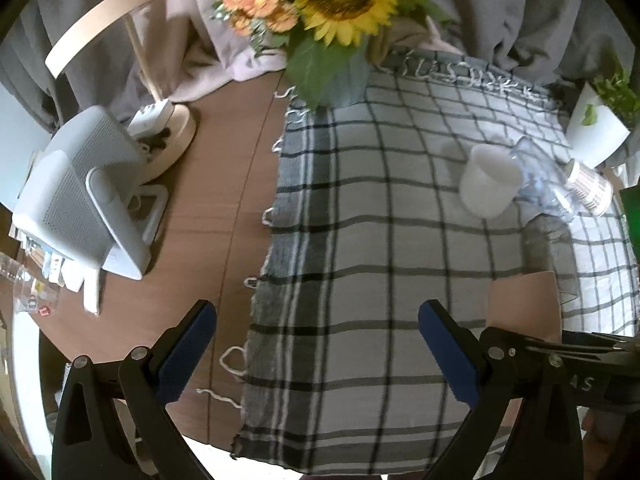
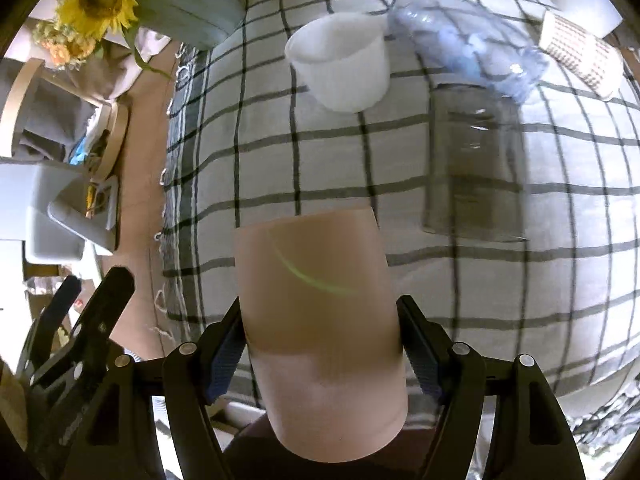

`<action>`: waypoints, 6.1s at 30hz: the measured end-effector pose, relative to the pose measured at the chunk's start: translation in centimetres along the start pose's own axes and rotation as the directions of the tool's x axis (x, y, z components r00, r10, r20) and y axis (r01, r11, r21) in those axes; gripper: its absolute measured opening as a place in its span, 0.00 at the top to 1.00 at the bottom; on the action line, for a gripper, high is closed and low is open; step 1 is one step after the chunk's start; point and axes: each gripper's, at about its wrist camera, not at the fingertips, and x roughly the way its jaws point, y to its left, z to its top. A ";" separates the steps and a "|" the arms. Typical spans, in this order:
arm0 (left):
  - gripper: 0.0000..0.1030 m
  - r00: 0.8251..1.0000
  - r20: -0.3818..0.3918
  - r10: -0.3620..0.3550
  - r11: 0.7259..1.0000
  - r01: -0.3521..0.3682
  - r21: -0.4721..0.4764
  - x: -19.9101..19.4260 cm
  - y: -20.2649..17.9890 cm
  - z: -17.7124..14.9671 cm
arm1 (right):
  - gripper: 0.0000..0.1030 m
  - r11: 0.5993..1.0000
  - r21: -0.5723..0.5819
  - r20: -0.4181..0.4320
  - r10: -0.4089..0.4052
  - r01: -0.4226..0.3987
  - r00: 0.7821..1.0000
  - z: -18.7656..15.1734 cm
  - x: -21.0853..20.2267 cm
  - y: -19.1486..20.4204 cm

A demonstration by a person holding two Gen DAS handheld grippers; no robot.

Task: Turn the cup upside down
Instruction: 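Carry the pink cup with the right gripper toward the left gripper, then close the left gripper on the pink cup while the right gripper opens and releases it, then turn the pink cup bottom-up with the left gripper and lower it, then set the pink cup rim-down on the cloth and open the left gripper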

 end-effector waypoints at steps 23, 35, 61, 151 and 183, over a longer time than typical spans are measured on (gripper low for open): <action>0.00 0.993 -0.107 0.049 0.999 -0.048 0.009 4.2 1.8 -0.6 | 0.30 0.998 -0.001 -0.063 -0.069 0.069 0.996 0.8 5.5 1.9; 0.00 0.995 -0.088 0.051 0.998 -0.053 -0.023 2.9 2.2 -0.7 | 0.22 0.999 -0.011 -0.026 -0.048 0.048 0.998 1.0 4.6 2.0; 0.00 0.983 -0.118 -0.139 0.989 0.143 0.028 2.0 -5.4 0.5 | 0.21 0.979 0.198 0.203 -0.096 0.055 0.974 -3.2 -6.0 -6.3; 0.38 0.964 -0.142 -0.226 0.973 0.230 0.018 1.6 -12.3 -2.3 | 0.21 0.983 0.178 0.137 -0.072 0.047 0.988 -4.2 -4.9 -12.7; 0.00 0.966 0.226 -0.127 0.990 0.138 -0.030 -11.1 -12.9 -7.3 | 0.11 0.983 -0.014 0.556 -0.145 0.184 0.818 -10.8 -17.7 -12.4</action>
